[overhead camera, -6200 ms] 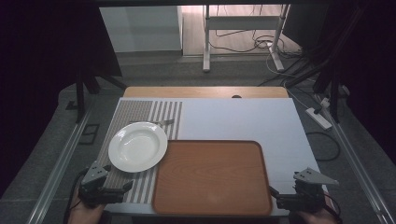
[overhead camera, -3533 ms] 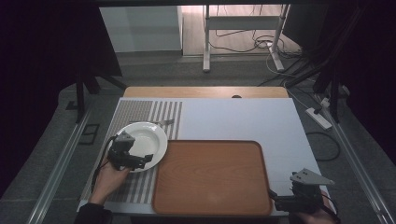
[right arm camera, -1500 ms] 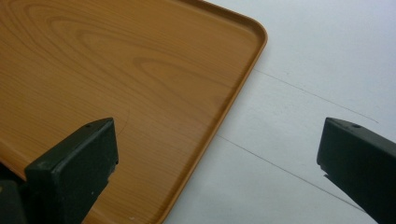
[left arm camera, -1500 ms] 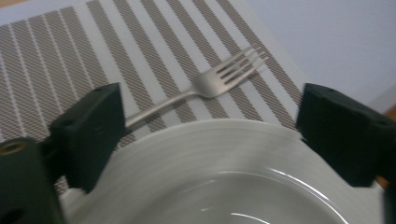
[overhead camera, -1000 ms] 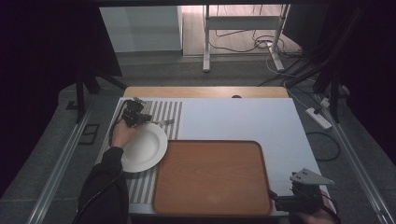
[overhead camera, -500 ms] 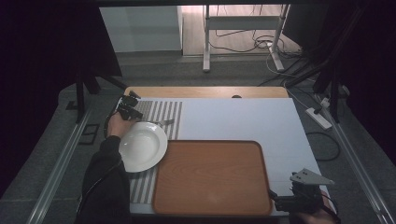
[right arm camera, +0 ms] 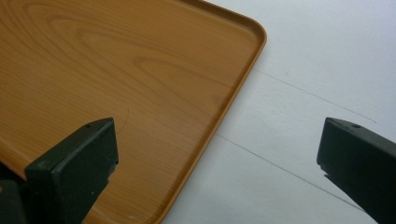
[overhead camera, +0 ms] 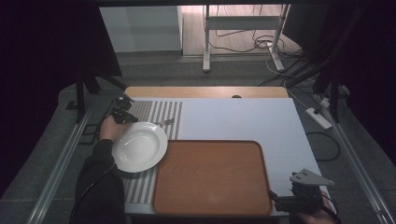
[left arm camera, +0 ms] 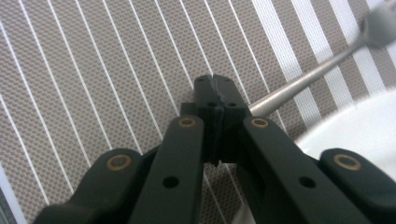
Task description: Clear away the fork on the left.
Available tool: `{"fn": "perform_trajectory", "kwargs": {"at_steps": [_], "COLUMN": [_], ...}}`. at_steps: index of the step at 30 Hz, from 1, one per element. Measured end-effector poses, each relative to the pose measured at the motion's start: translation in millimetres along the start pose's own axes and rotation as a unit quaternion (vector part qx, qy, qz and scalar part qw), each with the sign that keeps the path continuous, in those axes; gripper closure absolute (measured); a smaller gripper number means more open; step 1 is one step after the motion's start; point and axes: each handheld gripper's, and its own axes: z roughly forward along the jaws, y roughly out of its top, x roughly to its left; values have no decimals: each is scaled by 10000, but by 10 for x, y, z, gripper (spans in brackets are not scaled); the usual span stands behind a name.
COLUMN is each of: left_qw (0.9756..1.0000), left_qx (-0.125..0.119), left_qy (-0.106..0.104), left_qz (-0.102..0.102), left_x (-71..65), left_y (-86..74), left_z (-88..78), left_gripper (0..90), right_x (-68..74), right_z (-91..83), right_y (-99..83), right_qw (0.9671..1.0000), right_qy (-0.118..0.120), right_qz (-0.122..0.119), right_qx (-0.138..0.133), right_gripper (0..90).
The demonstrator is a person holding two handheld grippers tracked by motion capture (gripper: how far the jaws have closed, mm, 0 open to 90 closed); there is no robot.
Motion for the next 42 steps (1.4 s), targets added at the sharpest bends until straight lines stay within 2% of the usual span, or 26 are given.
{"fn": "perform_trajectory", "kwargs": {"at_steps": [5,7,11,14,17,21,24,27,32,34,35,39,42], "left_qw": [9999,9999,9998,9998,9994,9986,9977,9967,9950,9935,9932,9920,9917], "left_qx": [21,-34,-110,-118,-345,-498,-621,-716,-716,-704,-682,-530,-412], "left_qy": [-99,-116,-189,-119,-57,-6,-37,-167,-327,-522,-555,-620,-602], "left_qz": [92,5,7,82,55,183,282,352,618,721,758,963,1057], "left_x": [-16,-10,12,0,-12,-79,-156,-239,-411,-471,-503,-617,-685], "left_y": [-52,-70,-92,-75,-29,59,127,193,298,337,355,425,467], "left_z": [-17,-17,-15,-25,-70,-100,-96,-71,17,60,83,180,246], "left_gripper": [894,895,894,894,879,751,600,442,183,115,88,0,0], "right_x": [4,4,4,5,6,4,4,4,4,4,4,4,3], "right_z": [3,3,4,5,6,6,5,3,3,3,3,1,1], "right_y": [2,2,2,3,3,3,1,1,1,1,1,0,-1], "right_qw": [10000,10000,10000,10000,10000,10000,10000,10000,10000,10000,10000,10000,10000], "right_qy": [5,3,7,12,10,15,9,17,23,25,27,30,35], "right_qz": [-5,-7,-12,-15,-22,-17,-13,-22,-26,-31,-35,-38,-42], "right_qx": [10,13,18,19,21,23,14,15,17,14,15,12,10], "right_gripper": [0,0,0,0,0,0,0,0,0,0,0,0,0]}}
